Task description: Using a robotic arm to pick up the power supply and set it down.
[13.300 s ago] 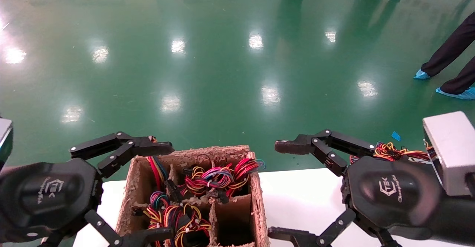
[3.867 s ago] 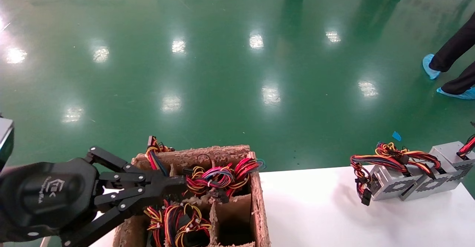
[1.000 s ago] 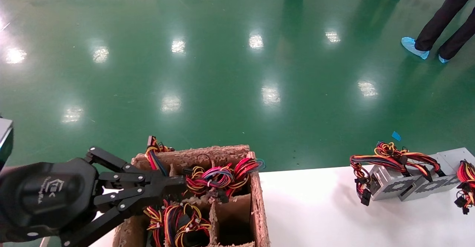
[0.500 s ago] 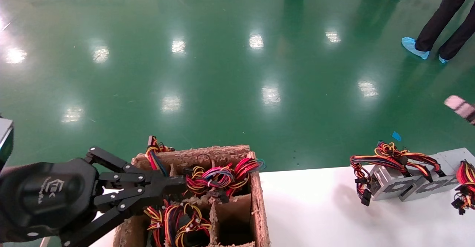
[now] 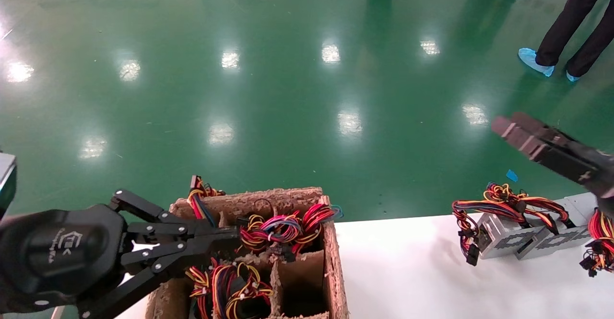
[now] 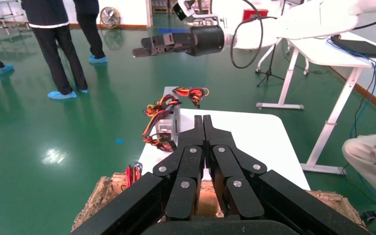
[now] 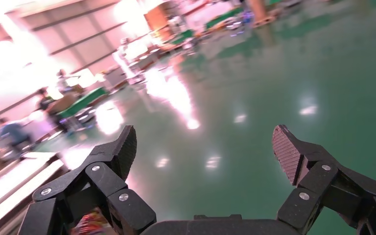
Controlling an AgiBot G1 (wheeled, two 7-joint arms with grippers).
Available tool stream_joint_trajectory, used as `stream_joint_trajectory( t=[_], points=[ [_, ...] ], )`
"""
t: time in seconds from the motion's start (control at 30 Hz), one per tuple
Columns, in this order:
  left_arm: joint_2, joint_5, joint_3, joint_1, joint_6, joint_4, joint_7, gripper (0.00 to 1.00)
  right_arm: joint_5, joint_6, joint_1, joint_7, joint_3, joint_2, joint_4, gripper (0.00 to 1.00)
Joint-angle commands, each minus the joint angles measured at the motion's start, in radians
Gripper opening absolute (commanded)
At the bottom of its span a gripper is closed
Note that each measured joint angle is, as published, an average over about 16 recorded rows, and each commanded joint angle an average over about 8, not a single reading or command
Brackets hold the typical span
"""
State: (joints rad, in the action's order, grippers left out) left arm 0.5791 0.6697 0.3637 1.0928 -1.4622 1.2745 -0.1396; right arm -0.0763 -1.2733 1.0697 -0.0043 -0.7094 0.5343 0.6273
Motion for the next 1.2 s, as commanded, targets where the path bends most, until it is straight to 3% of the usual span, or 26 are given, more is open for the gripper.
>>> stream_joint_trajectory(
  t=[0.03,1.2],
  points=[
    [0.0,0.0,0.0,0.0,0.0,0.0,0.0,1.0,-0.036,-0.012,0.0,0.01,0.023,0.004,0.036,1.0],
    [0.0,0.0,0.0,0.0,0.0,0.0,0.0,1.0,-0.641,-0.218,0.005,0.188,0.421,0.075,0.644,1.0]
  ],
)
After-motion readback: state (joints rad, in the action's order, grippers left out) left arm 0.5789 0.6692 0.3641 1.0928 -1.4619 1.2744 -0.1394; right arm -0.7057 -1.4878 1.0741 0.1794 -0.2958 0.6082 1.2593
